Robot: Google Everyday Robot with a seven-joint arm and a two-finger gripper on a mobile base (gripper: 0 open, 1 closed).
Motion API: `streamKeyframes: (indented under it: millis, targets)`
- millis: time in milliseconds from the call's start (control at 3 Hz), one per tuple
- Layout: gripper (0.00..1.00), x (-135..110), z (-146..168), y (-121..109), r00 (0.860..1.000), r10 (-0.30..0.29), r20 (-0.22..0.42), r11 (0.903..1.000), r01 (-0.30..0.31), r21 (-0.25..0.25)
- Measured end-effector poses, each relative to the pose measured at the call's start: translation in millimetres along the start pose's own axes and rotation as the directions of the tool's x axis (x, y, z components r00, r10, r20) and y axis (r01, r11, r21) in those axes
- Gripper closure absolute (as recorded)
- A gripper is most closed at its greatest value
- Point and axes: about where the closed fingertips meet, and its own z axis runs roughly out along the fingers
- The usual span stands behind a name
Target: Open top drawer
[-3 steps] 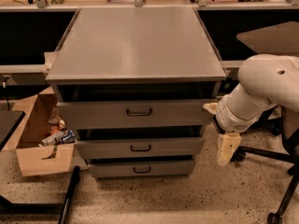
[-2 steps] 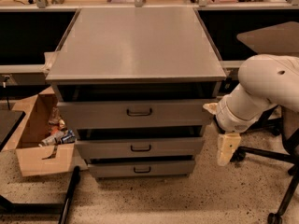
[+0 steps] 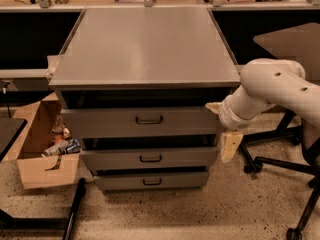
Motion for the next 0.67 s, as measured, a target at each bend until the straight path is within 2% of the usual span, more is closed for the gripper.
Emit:
streamKeyframes:
  millis: [667]
  targets:
    - [0.03,-2.5,55.1,-52.3,0.999,-0.045,0.003,0.9989,0.045,-0.012]
